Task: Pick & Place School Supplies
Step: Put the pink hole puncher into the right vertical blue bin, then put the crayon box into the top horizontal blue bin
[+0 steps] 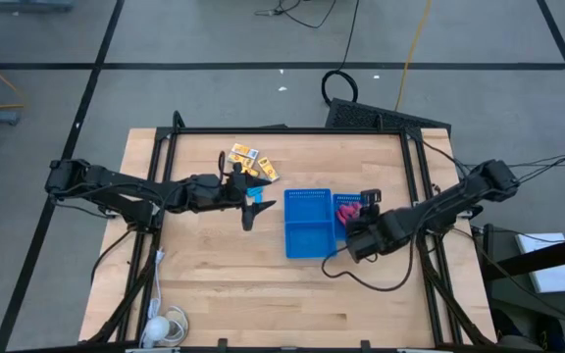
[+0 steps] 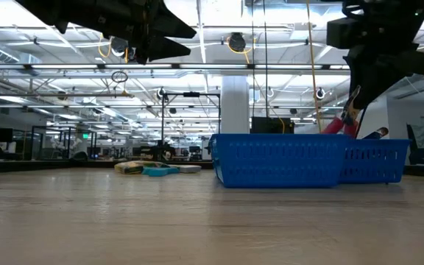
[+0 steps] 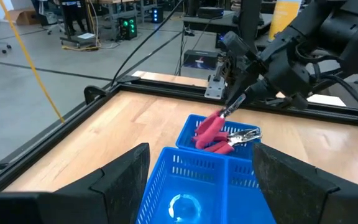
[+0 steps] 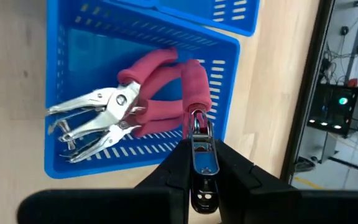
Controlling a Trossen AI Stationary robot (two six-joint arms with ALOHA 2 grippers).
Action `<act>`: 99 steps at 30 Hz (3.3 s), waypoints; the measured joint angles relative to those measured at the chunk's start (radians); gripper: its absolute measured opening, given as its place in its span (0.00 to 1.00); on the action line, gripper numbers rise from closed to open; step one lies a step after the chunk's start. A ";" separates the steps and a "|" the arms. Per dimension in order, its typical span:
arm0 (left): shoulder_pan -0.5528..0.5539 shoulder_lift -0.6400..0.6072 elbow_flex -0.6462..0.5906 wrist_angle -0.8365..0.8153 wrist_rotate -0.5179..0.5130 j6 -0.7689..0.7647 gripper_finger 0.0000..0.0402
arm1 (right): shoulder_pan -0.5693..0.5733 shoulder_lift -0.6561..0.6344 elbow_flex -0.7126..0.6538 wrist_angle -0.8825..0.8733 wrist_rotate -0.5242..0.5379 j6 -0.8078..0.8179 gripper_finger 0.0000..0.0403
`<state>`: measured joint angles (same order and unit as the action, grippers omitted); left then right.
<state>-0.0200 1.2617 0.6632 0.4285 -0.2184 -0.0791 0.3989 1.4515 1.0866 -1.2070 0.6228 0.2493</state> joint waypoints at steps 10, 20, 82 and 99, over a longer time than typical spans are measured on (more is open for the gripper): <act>0.000 0.000 0.000 -0.017 0.000 0.000 0.70 | -0.007 0.015 0.000 0.030 -0.048 -0.001 0.08; 0.000 0.000 0.000 -0.017 0.000 0.000 0.70 | -0.005 0.015 0.000 0.078 -0.137 0.000 0.35; 0.236 0.020 0.000 -0.790 -0.149 -0.797 0.70 | -0.066 -0.838 -0.885 1.895 -0.174 -0.411 0.48; 0.323 0.204 0.000 -0.563 -0.088 -0.670 0.70 | -0.066 -0.833 -0.885 1.876 -0.174 -0.393 0.60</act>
<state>0.3035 1.4654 0.6632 -0.1349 -0.3068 -0.7494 0.3332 0.6182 0.2016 0.6689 0.4488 -0.1432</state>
